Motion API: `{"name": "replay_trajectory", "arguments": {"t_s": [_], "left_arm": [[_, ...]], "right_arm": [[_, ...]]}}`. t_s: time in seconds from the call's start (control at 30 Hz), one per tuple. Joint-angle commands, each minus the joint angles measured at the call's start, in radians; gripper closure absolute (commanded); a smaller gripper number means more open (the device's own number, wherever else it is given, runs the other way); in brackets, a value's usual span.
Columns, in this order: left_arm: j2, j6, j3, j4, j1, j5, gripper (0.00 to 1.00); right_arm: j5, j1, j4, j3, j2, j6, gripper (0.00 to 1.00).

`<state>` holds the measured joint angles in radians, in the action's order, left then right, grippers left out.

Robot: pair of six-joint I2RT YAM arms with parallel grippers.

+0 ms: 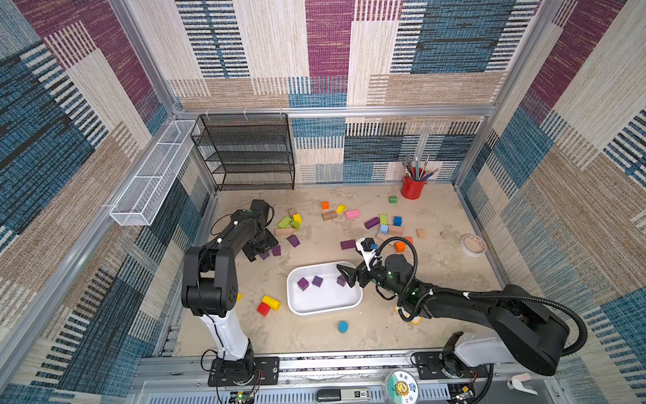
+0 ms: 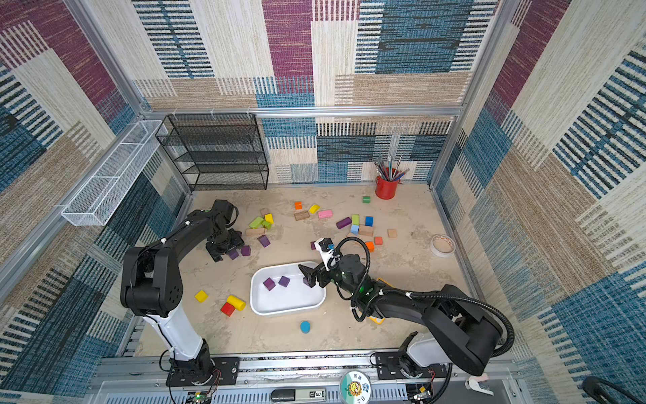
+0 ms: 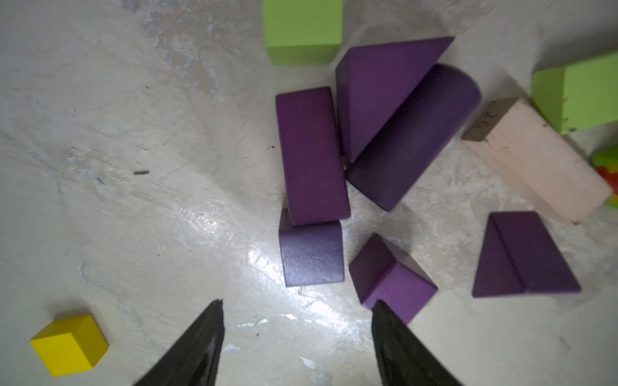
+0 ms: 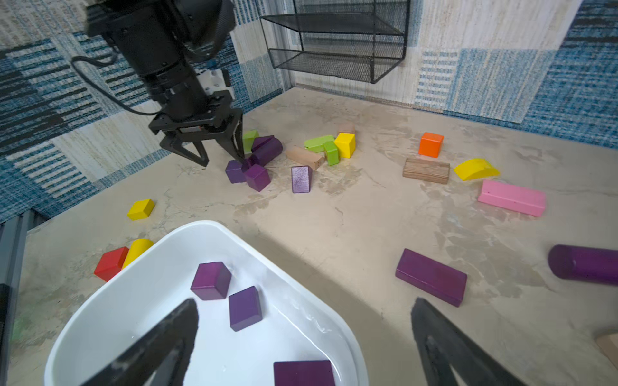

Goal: Pick purple bricks into the storage bin
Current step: Pick up the building block from the center of the board.

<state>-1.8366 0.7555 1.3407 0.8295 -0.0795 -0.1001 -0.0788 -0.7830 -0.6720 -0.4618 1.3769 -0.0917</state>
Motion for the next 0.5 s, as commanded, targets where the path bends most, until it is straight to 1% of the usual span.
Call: {"name": "replay_trajectory", "arguments": {"t_s": [0.0, 0.2, 0.47], "left_arm": [[-0.014, -0.008, 0.009, -0.011, 0.010, 0.023, 0.29], [-0.045, -0.018, 0.008, -0.038, 0.026, 0.051, 0.31], [-0.088, -0.021, 0.020, -0.064, 0.040, 0.075, 0.35]], "right_arm": [[-0.030, -0.014, -0.055, 0.002, 0.006, 0.038, 0.00], [-0.033, -0.021, -0.059, -0.003, 0.017, 0.044, 0.00], [-0.037, -0.022, -0.064, -0.004, 0.025, 0.047, 0.00]]}}
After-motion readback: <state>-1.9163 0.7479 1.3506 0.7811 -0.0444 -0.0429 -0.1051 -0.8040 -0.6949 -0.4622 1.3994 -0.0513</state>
